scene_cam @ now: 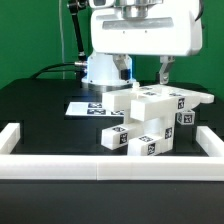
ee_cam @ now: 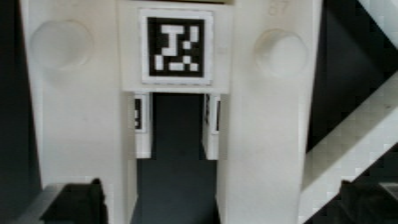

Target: Assemble chair

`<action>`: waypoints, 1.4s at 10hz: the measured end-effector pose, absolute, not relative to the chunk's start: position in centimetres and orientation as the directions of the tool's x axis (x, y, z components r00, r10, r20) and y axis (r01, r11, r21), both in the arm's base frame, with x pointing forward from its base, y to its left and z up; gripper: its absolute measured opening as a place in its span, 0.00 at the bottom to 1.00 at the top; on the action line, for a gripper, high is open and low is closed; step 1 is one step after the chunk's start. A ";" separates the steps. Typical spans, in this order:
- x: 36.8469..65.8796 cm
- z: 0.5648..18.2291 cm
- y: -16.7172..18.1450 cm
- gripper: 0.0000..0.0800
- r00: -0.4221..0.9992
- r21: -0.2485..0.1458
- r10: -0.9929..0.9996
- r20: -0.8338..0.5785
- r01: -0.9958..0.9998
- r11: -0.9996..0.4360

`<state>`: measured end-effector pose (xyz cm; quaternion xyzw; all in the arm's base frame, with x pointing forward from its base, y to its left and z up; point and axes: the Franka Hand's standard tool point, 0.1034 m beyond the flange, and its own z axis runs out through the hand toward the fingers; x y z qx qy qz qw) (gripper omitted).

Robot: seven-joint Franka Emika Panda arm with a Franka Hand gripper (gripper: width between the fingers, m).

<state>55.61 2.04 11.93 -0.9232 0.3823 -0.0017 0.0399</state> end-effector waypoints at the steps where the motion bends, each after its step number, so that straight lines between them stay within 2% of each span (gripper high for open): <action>1: 55.4 11.4 1.9 0.81 0.707 -0.067 -0.706 -0.030 -0.707 -0.704; 5: 55.0 9.9 1.8 0.81 0.708 -0.045 -0.705 -0.037 -0.706 -0.707; 14: 57.8 10.1 0.6 0.81 0.716 -0.084 -0.697 0.042 -0.693 -0.716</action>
Offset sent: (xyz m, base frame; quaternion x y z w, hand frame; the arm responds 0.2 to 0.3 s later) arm 0.0001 0.0013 -0.0112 -0.0066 -0.0019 -0.0055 1.0000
